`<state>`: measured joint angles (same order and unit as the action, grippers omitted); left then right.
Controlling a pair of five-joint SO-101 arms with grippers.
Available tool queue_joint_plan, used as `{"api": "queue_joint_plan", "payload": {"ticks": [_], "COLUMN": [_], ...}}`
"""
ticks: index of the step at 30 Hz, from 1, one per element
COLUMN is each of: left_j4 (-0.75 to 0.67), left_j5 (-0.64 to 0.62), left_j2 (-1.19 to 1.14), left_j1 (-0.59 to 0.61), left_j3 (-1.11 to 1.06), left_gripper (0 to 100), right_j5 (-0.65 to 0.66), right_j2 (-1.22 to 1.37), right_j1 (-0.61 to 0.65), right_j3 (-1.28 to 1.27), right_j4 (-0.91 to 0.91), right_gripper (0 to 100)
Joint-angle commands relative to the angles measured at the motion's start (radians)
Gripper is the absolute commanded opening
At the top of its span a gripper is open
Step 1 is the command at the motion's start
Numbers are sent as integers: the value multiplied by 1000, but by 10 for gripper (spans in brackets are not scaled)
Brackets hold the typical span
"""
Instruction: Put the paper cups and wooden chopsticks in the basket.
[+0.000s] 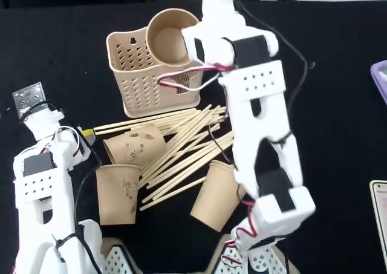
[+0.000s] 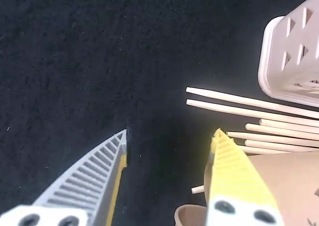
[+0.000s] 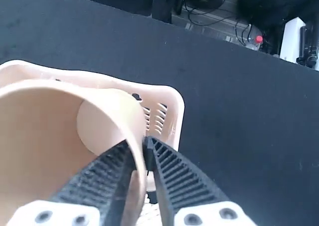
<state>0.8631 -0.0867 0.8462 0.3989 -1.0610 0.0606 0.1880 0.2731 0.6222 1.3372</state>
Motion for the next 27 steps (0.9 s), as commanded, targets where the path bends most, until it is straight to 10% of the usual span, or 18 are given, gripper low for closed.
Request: {"api": "queue_joint_plan", "payload": {"ticks": [1, 7, 27], "left_j4": [-8, -8, -8], "left_j5": [-12, -12, -12], "left_j2": [25, 25, 26], "left_j1": [12, 13, 13], "left_j3": [7, 7, 7], "left_gripper": [264, 264, 264], "right_j5": [-9, -9, 2], "right_j2": [51, 82, 249], "right_j1": [8, 11, -11], "right_j3": [125, 243, 526], "right_j4": [12, 43, 129], "right_gripper": [22, 226, 188]}}
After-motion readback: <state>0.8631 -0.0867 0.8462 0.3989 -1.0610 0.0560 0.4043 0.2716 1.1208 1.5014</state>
